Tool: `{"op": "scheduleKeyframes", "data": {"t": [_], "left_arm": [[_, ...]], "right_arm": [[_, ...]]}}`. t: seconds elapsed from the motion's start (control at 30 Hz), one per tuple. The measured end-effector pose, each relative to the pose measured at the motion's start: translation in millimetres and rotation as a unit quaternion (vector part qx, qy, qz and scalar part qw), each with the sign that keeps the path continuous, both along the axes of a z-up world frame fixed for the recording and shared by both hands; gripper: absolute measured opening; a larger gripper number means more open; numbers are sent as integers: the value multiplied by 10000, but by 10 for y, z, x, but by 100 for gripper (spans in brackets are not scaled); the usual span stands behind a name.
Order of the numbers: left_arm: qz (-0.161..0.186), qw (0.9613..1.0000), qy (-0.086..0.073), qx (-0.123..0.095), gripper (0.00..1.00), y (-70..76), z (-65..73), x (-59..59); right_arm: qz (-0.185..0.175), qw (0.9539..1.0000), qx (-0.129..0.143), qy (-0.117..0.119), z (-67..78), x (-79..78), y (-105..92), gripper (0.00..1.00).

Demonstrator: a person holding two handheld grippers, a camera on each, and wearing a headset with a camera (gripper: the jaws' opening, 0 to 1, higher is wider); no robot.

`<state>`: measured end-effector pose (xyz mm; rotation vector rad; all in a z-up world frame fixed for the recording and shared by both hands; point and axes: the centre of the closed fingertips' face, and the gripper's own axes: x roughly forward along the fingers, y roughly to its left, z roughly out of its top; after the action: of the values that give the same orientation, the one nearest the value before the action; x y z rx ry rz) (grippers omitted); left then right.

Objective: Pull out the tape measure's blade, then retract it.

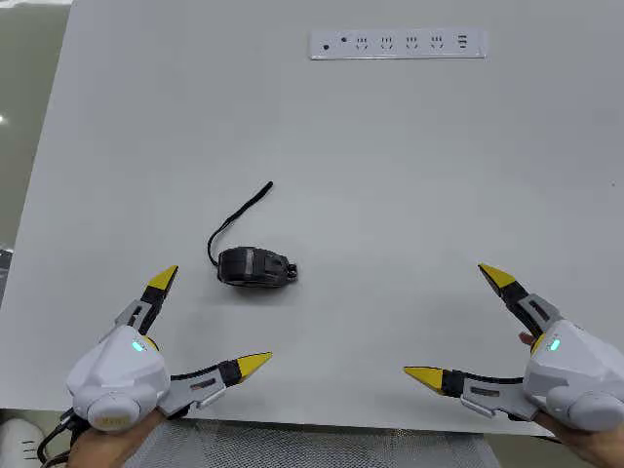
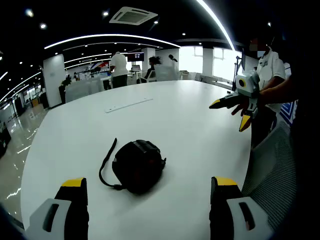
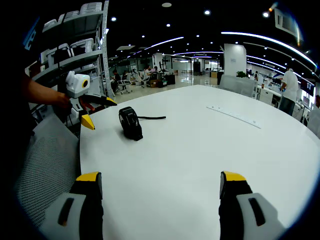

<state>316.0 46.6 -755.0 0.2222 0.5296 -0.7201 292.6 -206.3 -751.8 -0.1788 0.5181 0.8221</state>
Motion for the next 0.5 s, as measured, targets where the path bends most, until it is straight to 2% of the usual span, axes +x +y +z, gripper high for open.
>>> {"op": "scheduleKeyframes", "data": {"t": [0.5], "left_arm": [[-39, 10000, 9, 11, 100, -24, 12, 21]], "right_arm": [[13, 10000, -4, 12, -18, -20, -8, 100]]}}
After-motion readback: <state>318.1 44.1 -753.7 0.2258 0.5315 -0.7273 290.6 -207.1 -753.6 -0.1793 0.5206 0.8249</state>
